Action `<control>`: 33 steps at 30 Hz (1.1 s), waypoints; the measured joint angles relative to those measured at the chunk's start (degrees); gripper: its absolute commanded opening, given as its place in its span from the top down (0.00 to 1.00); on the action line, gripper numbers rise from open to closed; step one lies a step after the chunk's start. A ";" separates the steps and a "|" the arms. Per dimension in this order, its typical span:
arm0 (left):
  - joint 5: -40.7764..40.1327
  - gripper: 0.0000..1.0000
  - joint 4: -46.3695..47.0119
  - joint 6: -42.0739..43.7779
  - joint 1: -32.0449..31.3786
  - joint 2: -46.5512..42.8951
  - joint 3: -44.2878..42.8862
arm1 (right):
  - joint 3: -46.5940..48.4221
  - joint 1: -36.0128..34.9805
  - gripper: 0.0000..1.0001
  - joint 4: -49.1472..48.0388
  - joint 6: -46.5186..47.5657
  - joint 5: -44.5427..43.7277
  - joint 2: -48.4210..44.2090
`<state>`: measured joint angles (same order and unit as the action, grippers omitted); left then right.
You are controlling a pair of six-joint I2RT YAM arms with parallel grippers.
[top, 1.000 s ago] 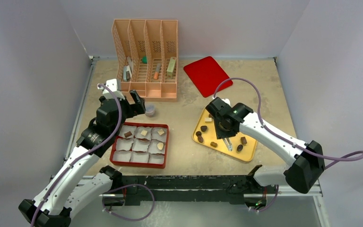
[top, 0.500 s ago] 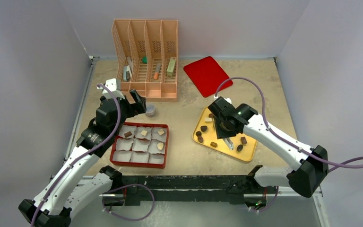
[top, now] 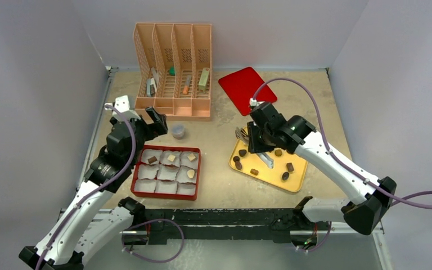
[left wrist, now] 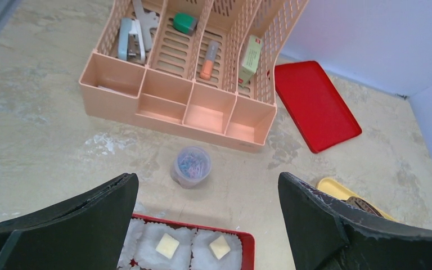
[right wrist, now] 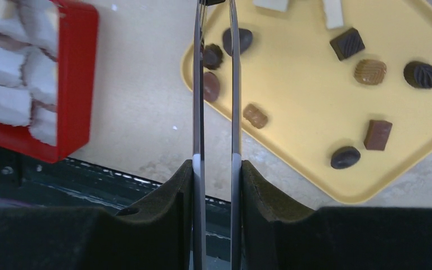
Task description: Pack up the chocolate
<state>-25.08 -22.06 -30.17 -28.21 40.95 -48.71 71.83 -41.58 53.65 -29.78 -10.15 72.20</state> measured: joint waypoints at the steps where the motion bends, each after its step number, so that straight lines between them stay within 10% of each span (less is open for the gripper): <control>1: -0.76 0.06 -0.26 0.00 0.00 -0.37 -0.31 | 0.92 -0.04 0.82 -0.42 0.13 0.81 0.00; 33: -13.68 0.06 -9.14 0.85 0.00 -9.33 -10.69 | 20.48 -25.51 0.80 -13.66 5.29 9.07 27.28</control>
<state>-38.76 -31.20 -29.32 -28.21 31.62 -59.40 92.31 -67.09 39.99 -24.49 -1.08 99.48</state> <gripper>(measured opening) 0.946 0.338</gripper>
